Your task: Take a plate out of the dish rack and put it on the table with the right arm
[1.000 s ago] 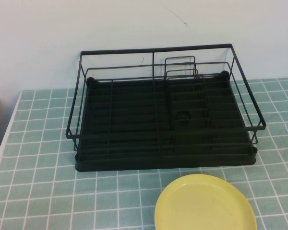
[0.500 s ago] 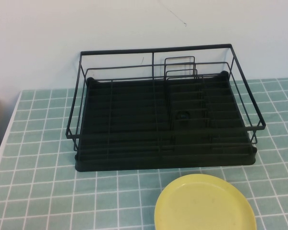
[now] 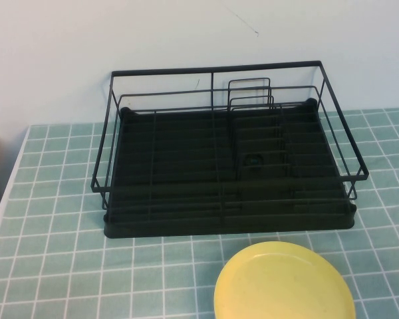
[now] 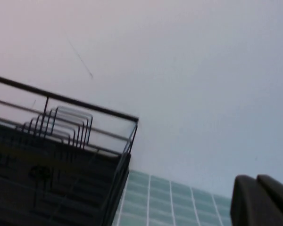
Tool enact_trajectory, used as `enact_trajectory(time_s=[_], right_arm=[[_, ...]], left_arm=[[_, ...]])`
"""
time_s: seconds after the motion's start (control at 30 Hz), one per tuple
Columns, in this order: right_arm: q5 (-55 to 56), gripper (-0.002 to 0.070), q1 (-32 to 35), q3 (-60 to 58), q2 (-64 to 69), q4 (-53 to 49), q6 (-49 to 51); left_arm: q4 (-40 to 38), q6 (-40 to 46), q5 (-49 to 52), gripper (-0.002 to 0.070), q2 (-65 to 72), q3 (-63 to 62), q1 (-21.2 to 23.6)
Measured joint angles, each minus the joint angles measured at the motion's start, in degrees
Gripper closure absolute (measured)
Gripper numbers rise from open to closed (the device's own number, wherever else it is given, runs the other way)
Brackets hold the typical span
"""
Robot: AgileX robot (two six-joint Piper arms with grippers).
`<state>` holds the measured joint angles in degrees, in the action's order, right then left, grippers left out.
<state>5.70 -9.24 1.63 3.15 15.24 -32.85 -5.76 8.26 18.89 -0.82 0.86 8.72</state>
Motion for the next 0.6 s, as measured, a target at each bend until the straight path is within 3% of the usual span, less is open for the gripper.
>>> enact_trajectory(time_s=[0.13,0.37,0.6], right_arm=[[-6.8,0.0678,3.7,-3.1,-3.4,-5.3,8.9],[-23.7,0.0678,11.1,-3.2,-3.8,-12.5,16.3],[-24.6,0.0678,11.6,-3.1,-3.8,-12.9,16.9]], left_arm=[[0.0,0.0,0.0,0.0678,0.0,0.0,0.0],[0.0,0.0,0.0,0.0678,0.0,0.0,0.0],[0.0,0.0,0.0,0.0678,0.0,0.0,0.0]])
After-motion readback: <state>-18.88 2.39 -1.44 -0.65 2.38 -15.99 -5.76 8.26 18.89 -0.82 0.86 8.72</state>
